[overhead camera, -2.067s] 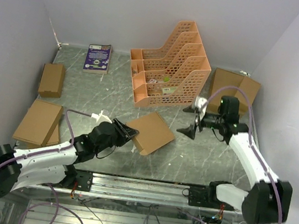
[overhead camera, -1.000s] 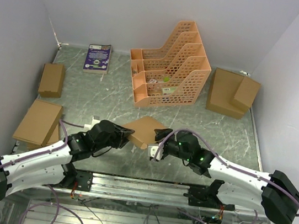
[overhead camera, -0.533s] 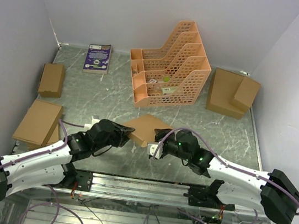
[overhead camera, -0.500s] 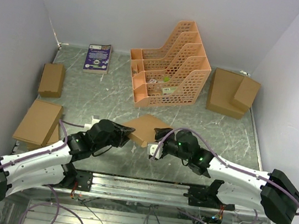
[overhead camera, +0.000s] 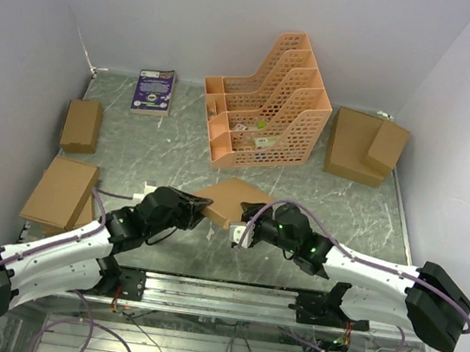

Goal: Fold the paper box

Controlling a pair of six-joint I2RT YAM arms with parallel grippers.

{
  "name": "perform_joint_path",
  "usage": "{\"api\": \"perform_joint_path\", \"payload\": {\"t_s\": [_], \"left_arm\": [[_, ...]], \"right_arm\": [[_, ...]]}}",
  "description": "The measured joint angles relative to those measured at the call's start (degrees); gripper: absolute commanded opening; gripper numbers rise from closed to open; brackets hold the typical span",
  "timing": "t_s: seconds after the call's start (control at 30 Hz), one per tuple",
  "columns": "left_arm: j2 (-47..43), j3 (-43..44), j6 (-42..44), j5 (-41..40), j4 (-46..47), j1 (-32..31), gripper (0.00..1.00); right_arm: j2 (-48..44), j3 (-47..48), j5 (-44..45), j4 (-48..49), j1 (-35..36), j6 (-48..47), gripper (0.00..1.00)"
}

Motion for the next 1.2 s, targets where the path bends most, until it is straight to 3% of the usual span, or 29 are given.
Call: {"api": "perform_joint_path", "payload": {"t_s": [0.2,0.3,0.47,0.63,0.83,1.0,1.1,1.2], "left_arm": [[-0.79,0.0,0.04,0.0,0.85,0.04,0.75],[-2.56,0.07,0.61,-0.04,0.33,0.04,0.84],[-6.49,3.21,3.54,-0.76,-4.42,0.04,0.85],[-9.79,10.47,12.5,-2.86,-10.93,0.04,0.85],[-12.81,19.21,35.5,-4.85,-14.27,0.04,0.85],[-12.7,22.27,51.84,-4.74,-13.68,0.04,0.85],[-12.2,21.35,59.41,-4.42,-12.17,0.04,0.85],[-12.61,17.51,64.92,-3.58,-8.41,0.04,0.85]], "right_arm": [[-1.36,-0.02,0.5,0.0,-0.2,1.25,0.28],[-2.08,0.22,-0.02,-0.44,-1.07,2.54,0.26],[-2.78,2.49,-3.1,-3.96,-4.44,6.23,0.26],[-3.48,7.91,-9.55,-9.73,-10.56,11.98,0.26],[-2.43,19.85,-22.6,-20.52,-20.9,21.38,0.26],[6.43,33.46,-39.3,-30.58,-30.73,33.0,0.26],[11.91,34.42,-46.75,-33.16,-33.38,41.38,0.26],[13.92,27.32,-52.13,-29.7,-34.34,53.57,0.26]]}}
